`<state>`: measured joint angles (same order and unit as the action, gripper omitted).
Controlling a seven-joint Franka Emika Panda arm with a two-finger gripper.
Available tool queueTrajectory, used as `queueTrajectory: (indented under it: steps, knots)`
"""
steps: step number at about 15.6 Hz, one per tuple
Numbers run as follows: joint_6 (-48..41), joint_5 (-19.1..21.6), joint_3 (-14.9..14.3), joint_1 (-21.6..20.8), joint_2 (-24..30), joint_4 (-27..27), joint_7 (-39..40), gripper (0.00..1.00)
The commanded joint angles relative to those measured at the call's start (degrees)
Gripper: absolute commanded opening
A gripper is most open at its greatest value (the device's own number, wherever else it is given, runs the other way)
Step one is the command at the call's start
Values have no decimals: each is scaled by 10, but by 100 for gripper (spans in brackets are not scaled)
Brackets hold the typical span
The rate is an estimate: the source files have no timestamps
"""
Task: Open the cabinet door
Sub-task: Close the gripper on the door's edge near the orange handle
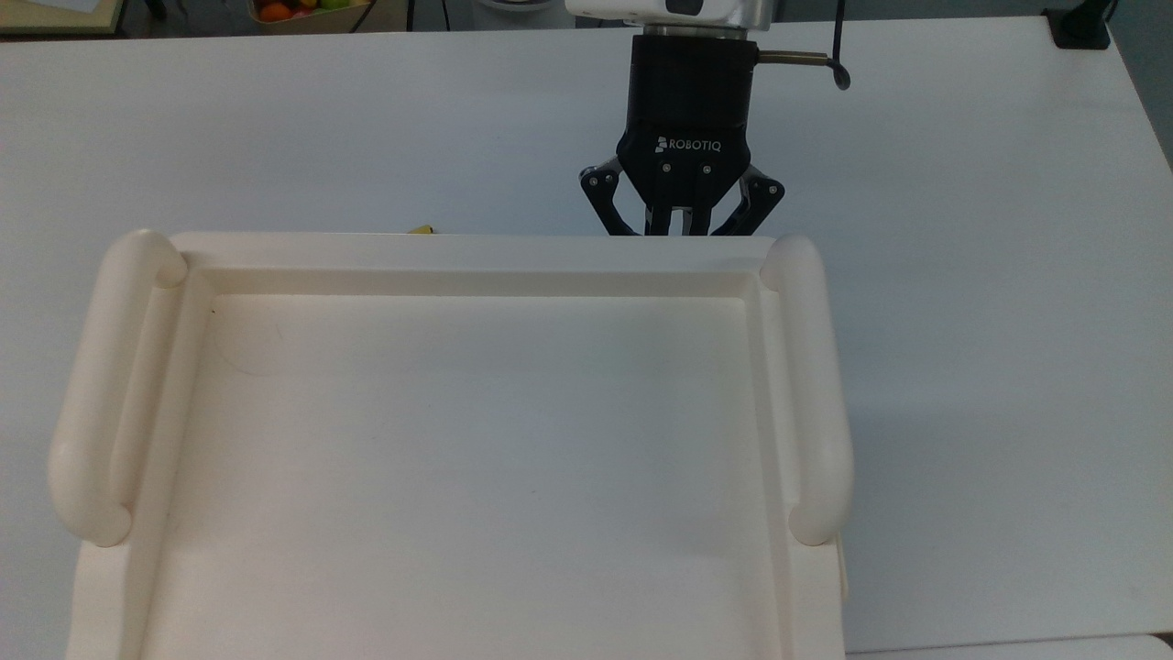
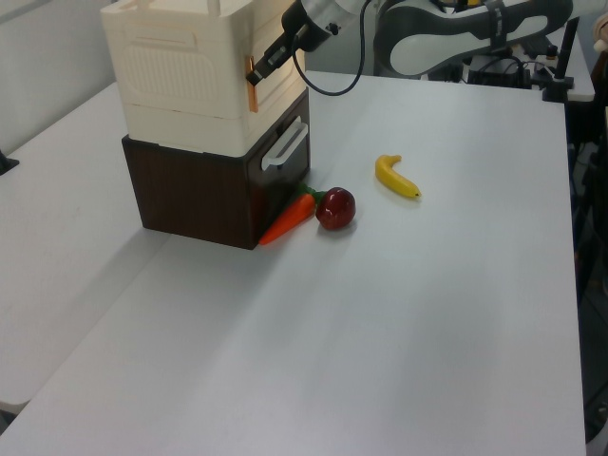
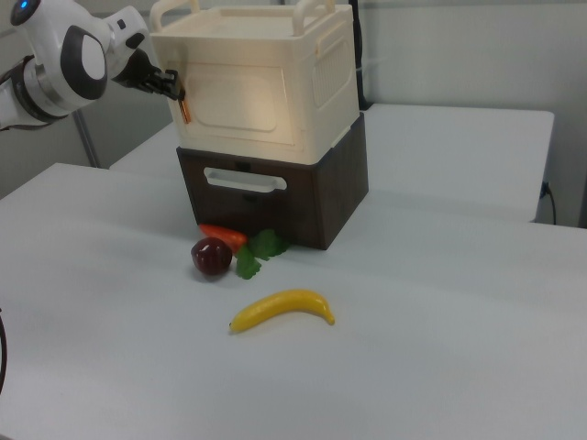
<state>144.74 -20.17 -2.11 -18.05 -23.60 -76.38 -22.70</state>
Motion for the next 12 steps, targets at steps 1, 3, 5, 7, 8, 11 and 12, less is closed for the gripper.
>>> queueTrajectory:
  steps: [1,3,5,7,8,11,12]
  knots:
    - [-20,-10,-3,-6,21,-17,-3,9]
    - [-40,-10,-3,-7,30,-24,-3,9]
    - [-68,-9,-2,-7,41,-25,-2,9]
    - [-89,-10,3,-7,50,-32,-3,9]
    - [-93,-9,4,-7,57,-39,-3,9]
    - [-97,-7,6,-8,69,-57,-3,10]
    - [-108,-7,6,-8,72,-61,-3,16]
